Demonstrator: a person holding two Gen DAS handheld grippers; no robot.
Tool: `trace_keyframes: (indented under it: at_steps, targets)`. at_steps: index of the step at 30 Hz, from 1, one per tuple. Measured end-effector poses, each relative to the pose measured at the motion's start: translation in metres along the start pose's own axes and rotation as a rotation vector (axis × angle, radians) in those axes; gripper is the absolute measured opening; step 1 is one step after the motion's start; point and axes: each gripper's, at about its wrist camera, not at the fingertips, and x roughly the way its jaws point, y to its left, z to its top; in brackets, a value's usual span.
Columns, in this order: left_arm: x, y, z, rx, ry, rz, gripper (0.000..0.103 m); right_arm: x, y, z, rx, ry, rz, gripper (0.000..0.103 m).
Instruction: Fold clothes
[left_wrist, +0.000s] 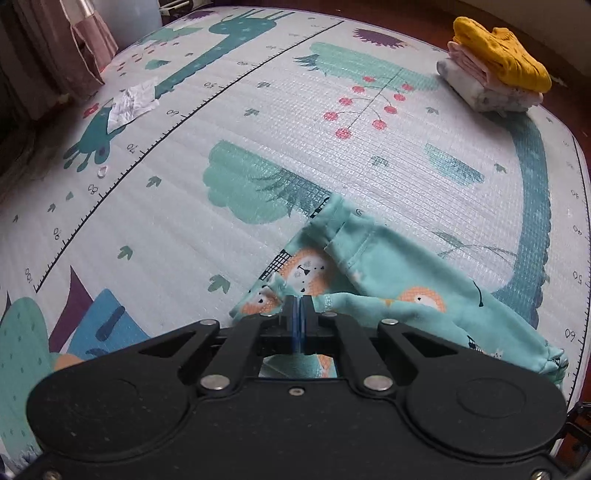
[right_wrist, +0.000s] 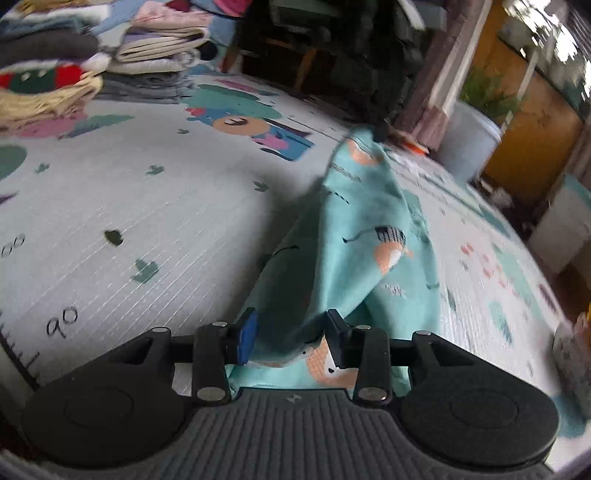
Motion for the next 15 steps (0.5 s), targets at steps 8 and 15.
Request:
trace_keyframes:
  at_steps: [8,15]
  targets:
    - [-0.012,-0.01,0.004,0.04,-0.01,-0.028,0.0,0.001,-0.011,0.003,0.022,-0.036,-0.021,0.04]
    - [-0.027,-0.006,0.006,0.049,-0.045,-0.005,0.0,0.009,-0.011,-0.009,0.051,0.01,0.081,0.036]
